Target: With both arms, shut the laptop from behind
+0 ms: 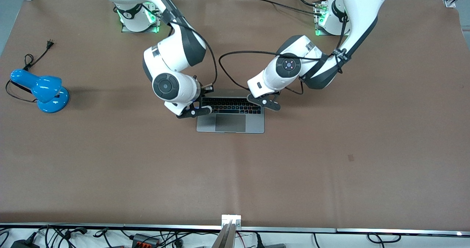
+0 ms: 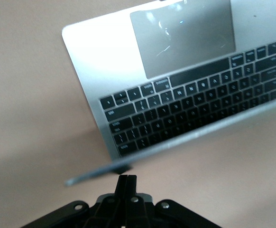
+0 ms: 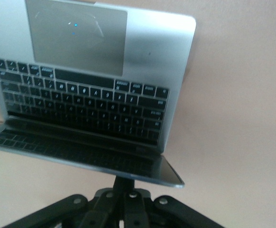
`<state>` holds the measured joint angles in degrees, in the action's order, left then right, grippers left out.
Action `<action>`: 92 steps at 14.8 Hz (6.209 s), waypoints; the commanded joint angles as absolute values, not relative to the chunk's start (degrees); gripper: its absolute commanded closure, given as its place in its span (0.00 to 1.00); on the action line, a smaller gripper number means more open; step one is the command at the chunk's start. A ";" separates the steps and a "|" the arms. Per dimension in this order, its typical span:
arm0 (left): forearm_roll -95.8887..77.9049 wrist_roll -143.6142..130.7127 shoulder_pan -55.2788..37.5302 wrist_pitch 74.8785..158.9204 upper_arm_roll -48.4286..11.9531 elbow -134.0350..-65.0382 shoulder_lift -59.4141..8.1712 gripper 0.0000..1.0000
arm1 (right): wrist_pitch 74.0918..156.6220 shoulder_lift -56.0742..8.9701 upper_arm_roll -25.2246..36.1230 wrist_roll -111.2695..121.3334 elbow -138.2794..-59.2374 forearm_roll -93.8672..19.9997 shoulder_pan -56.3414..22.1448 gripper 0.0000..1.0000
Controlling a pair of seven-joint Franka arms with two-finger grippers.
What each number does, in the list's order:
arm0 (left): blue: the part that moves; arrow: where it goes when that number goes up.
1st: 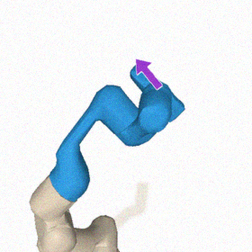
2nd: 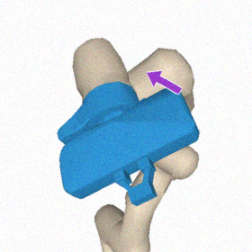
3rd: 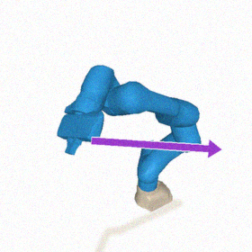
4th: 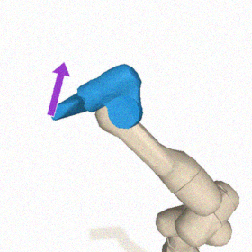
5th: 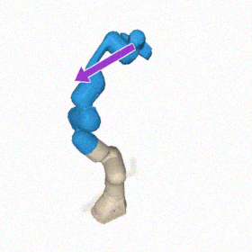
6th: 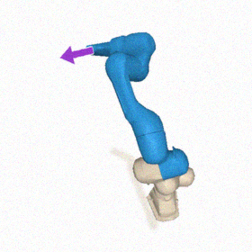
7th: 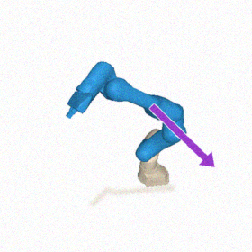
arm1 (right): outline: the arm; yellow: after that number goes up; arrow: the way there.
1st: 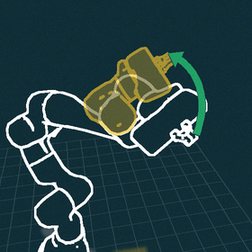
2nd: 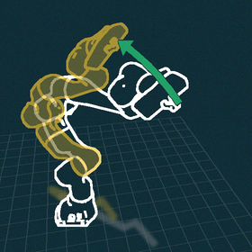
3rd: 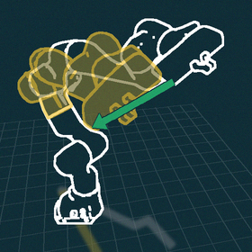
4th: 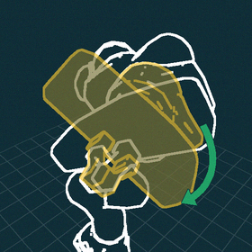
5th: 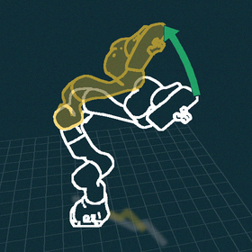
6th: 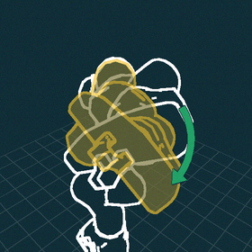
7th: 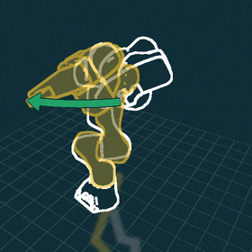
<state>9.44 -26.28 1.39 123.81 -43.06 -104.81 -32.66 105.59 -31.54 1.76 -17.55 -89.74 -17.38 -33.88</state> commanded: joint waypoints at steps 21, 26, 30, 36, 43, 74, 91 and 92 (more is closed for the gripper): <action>18.63 -28.92 -9.14 131.93 -32.34 -95.54 -46.50 1.00 | 122.87 -45.00 1.85 -17.75 -86.40 -12.83 -32.78 1.00; 18.63 -28.39 -6.95 126.32 -32.87 -95.01 -42.72 1.00 | 122.78 -44.48 1.85 -17.75 -86.22 -12.57 -32.78 1.00; 17.84 -28.39 -3.44 118.85 -34.63 -94.92 -36.84 1.00 | 121.91 -40.18 4.74 -17.58 -86.40 -12.30 -33.14 1.00; 17.75 -19.01 17.70 107.78 -49.09 -94.75 -31.82 1.00 | 112.95 -30.69 9.05 -17.05 -86.48 -6.33 -32.08 1.00; 18.19 -16.26 50.25 89.24 -79.08 -89.84 -30.32 1.00 | 105.83 -23.92 13.44 -17.05 -86.40 -6.15 -32.08 0.00; 0.87 -5.01 7.31 87.80 -14.77 -87.01 -8.35 0.00 | 95.62 -5.99 1.67 0.26 -87.35 1.49 0.53 0.00; -2.90 -7.56 2.90 83.94 -7.82 -87.54 -4.04 0.00 | 96.94 5.54 1.58 0.35 -101.95 1.41 0.35 0.00; -2.38 -7.47 3.34 83.94 -7.91 -87.45 -4.65 0.00 | 96.86 5.54 1.58 0.35 -101.95 1.41 0.44 0.00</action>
